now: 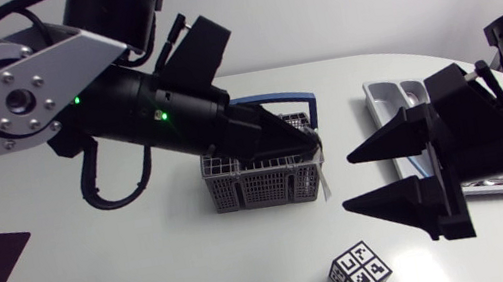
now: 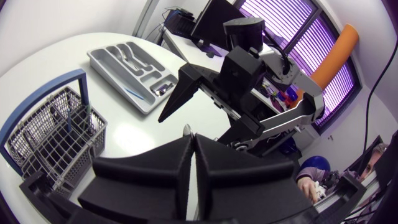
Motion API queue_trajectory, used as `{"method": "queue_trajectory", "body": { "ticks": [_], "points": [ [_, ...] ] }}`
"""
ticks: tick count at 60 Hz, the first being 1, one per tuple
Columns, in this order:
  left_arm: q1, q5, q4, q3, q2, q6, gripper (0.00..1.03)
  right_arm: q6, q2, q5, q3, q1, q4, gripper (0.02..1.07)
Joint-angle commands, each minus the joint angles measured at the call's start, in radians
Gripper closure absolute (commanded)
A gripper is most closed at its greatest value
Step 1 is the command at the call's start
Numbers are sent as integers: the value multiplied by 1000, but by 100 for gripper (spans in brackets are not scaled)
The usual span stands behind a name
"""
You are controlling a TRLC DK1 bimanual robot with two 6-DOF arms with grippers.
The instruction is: Transfer all utensils from the basket to the drawer tray.
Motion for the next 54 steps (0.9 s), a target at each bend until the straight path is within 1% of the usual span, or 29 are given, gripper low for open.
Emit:
{"method": "queue_trajectory", "body": {
  "ticks": [1,12,15,18,21,24,30,34,35,41,51,54],
  "points": [
    [-16,32,-25,-14,24,31,100,-22,-13,-20,-11,27,11,20],
    [-21,75,-45,-6,38,32,100,-11,-15,-20,-42,76,66,44],
    [-24,77,-52,-4,44,32,100,-3,-18,-20,-51,90,83,49],
    [-25,83,-53,-1,49,32,100,11,-18,-15,-62,103,106,58],
    [-27,86,-55,0,49,32,100,12,-18,-9,-65,113,115,63],
    [-28,91,-56,3,52,31,100,14,-18,-8,-68,119,118,67],
    [-33,94,-59,6,58,31,100,15,-21,-4,-74,129,129,80],
    [-36,95,-58,6,60,31,100,15,-21,-3,-76,129,129,85],
    [-38,95,-58,8,61,32,100,15,-21,-3,-76,129,129,89],
    [-39,95,-59,8,63,32,100,20,-18,-1,-77,129,132,102],
    [-38,95,-56,11,64,31,99,29,-18,9,-84,129,118,102],
    [-33,95,-55,17,64,29,86,23,-21,12,-87,128,104,102]
  ]
}}
